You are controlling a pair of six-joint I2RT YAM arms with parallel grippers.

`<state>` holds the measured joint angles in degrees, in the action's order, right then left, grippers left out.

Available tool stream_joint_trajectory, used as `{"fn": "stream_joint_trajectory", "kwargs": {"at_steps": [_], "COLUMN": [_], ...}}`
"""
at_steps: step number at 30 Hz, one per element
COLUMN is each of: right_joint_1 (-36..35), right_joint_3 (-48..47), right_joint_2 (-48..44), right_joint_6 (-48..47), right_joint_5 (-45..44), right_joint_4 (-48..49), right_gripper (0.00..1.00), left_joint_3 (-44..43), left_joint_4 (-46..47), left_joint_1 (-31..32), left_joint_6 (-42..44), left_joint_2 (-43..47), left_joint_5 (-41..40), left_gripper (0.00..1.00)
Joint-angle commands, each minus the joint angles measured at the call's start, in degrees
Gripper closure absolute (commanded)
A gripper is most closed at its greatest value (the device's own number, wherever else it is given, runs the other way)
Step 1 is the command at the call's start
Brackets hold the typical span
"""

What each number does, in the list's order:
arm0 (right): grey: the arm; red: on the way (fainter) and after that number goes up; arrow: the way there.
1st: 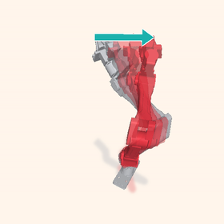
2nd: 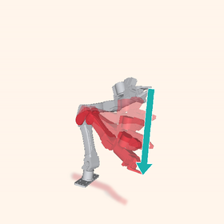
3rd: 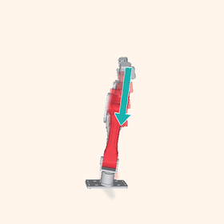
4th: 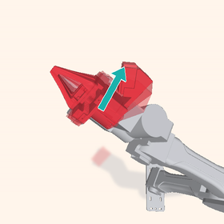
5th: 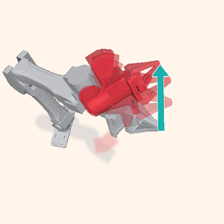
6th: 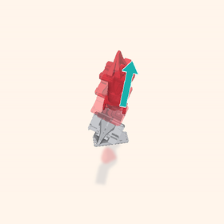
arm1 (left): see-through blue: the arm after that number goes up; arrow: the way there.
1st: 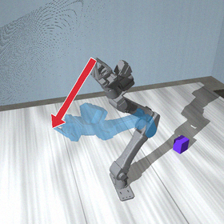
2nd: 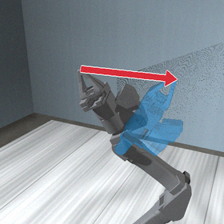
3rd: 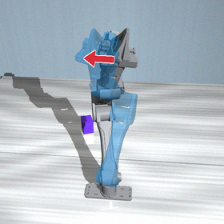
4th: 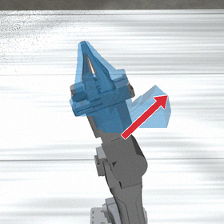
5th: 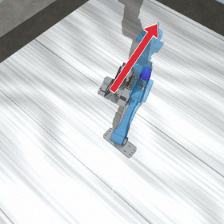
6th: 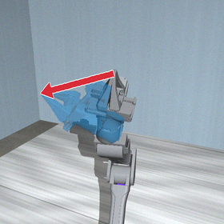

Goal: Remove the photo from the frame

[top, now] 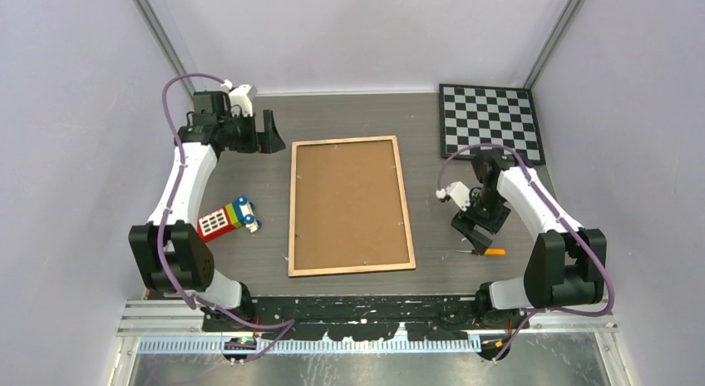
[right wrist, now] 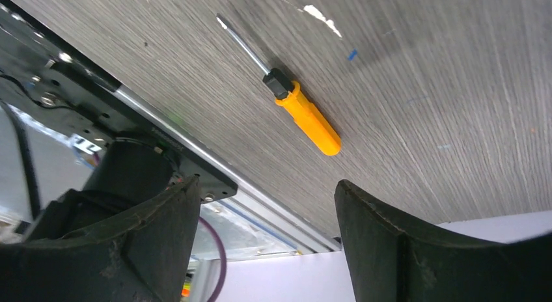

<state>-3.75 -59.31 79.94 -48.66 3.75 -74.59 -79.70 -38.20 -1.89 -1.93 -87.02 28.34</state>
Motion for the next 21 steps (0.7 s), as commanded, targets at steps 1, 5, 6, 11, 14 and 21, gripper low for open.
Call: {"fn": "stream_joint_trajectory", "kwargs": {"at_steps": [1, 5, 6, 11, 14, 21], "right_joint_1": [-1.84, -4.12, -4.67, -7.64, -8.57, -9.18], "right_joint_3": [5.88, 11.16, 12.19, 16.85, 19.21, 22.43], "right_joint_2": [-3.39, -3.42, -3.10, -0.97, 0.46, 2.71], "right_joint_6": [-7.02, -8.39, -8.50, -8.96, -9.66, -11.25], "right_joint_5": [-3.57, -6.38, -6.60, -8.46, -10.07, -12.73], "right_joint_4": [6.74, 12.72, 14.90, 22.44, 26.83, 33.66], "right_gripper": [0.22, 0.24, 0.25, 0.32, 0.37, 0.55], "left_joint_3": [2.52, 4.75, 4.89, 4.31, 4.05, 3.86], "left_joint_4": [8.57, 10.34, 10.30, 8.19, 7.14, 6.29], "left_joint_1": [-0.04, -0.04, -0.02, -0.04, -0.04, -0.05], "left_joint_6": [1.66, 4.09, 4.71, 6.23, 6.26, 7.83], "left_joint_2": [7.30, 11.16, 11.74, 13.28, 13.75, 14.90], "left_joint_5": [-1.69, -1.50, -1.71, -2.51, -4.17, -5.78], "left_gripper": [0.00, 0.00, 0.00, 0.00, 0.00, 0.00]}}
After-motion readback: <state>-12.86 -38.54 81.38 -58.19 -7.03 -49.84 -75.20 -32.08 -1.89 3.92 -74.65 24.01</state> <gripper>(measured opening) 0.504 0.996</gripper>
